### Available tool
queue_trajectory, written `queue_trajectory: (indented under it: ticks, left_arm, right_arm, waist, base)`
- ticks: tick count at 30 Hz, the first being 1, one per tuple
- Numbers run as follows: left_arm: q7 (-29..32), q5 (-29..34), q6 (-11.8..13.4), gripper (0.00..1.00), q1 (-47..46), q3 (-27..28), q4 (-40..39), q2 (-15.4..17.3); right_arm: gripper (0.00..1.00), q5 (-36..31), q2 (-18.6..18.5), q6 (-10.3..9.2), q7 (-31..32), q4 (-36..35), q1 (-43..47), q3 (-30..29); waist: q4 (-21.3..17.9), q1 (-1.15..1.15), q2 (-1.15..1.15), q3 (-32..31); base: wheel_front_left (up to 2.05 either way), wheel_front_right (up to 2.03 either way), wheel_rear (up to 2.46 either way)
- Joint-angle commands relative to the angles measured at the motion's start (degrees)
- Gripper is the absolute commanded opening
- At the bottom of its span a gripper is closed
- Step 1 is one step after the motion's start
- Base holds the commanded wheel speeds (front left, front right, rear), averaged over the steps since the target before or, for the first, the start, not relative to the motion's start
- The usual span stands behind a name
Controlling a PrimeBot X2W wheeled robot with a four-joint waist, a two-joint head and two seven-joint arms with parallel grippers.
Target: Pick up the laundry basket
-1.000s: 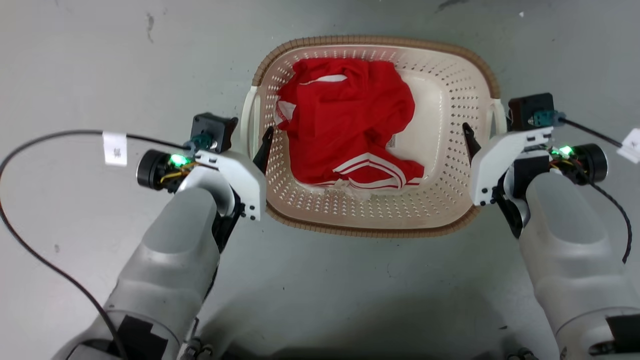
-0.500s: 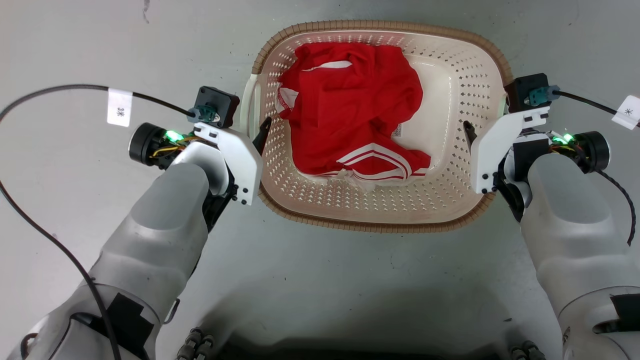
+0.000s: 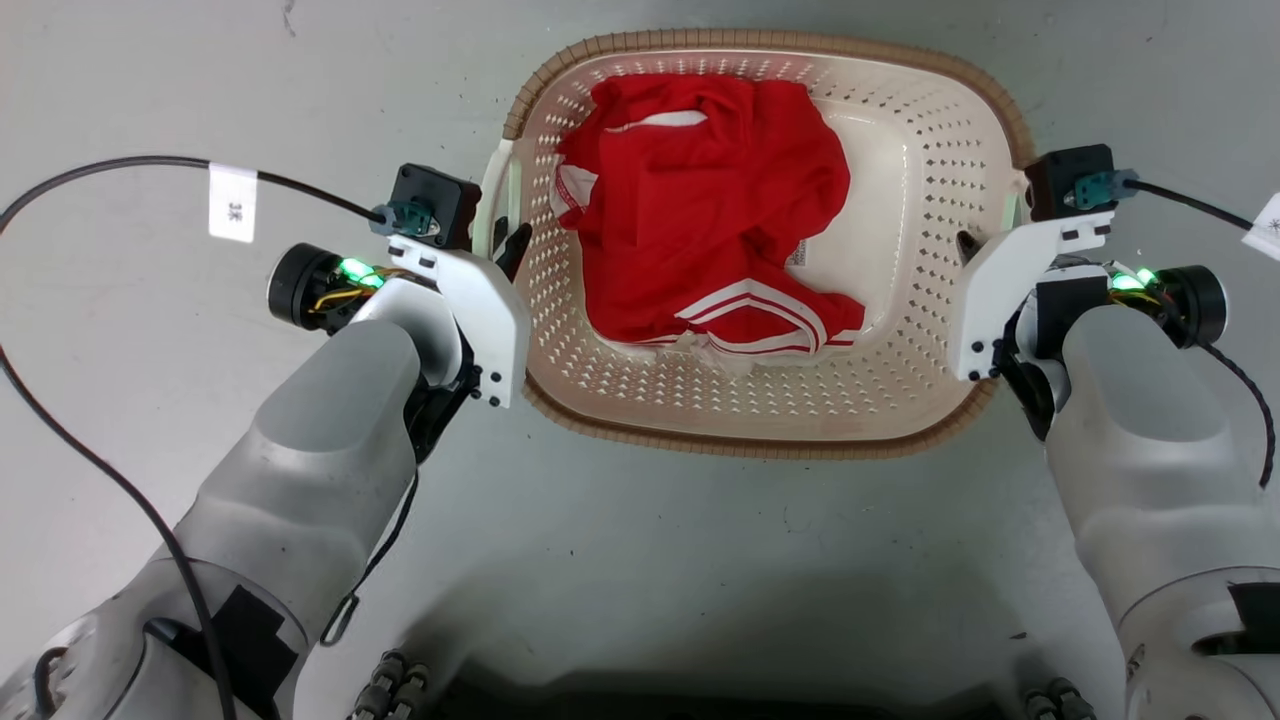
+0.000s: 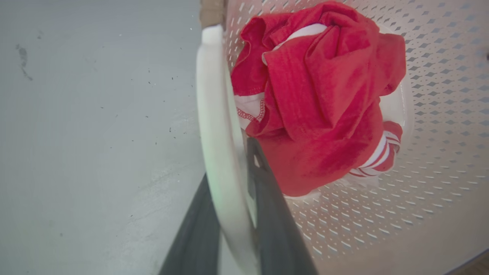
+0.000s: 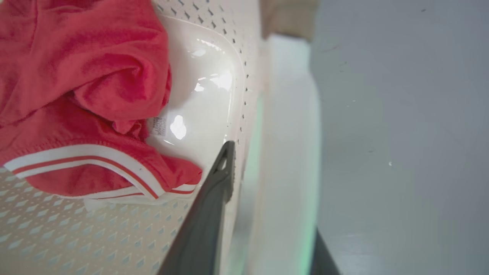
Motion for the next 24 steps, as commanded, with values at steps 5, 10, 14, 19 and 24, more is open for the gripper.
queue_trajectory:
  ticks: [5, 10, 14, 19, 24]
  left_arm:
    - [-0.79, -2.84, 0.06, 0.0, -0.73, -3.51, 0.06, 1.23]
    - [-0.34, -5.87, 0.06, 0.0, -0.18, -6.57, -0.13, 1.96]
    - [1.13, -8.59, 0.06, 0.0, 0.5, -8.88, -0.63, 2.93]
    - [5.11, -12.83, 0.06, 0.0, 2.03, -12.11, -2.52, 4.85]
    - [11.23, -17.53, 0.05, 0.0, 4.62, -15.12, -4.0, 7.16]
  right_arm:
    - [0.0, -2.41, -0.33, -0.07, -0.34, 0.23, -0.7, -0.99]
    - [0.0, -3.8, -0.57, -0.08, 0.43, 0.82, -0.35, -1.21]
    - [0.0, -3.28, -0.56, -0.07, 2.24, 2.29, -0.94, -0.07]
    - [0.0, -2.29, -0.58, -0.07, 6.36, 4.18, -1.28, 2.75]
    - [0.0, 1.82, -0.73, -0.08, 11.26, 5.37, 0.24, 6.77]
  waist:
    - [0.35, 0.0, 0.0, -0.15]
    - [0.2, 0.0, 0.0, -2.01]
    - [-0.31, 0.0, 0.0, -5.03]
    - [-0.99, 0.0, 0.0, -10.29]
    - [-1.88, 0.0, 0.0, -17.28]
  base:
    - [0.0, 0.0, 0.0]
    - [0.0, 0.0, 0.0]
    - [0.0, 0.0, 0.0]
    - [0.0, 0.0, 0.0]
    - [0.0, 0.0, 0.0]
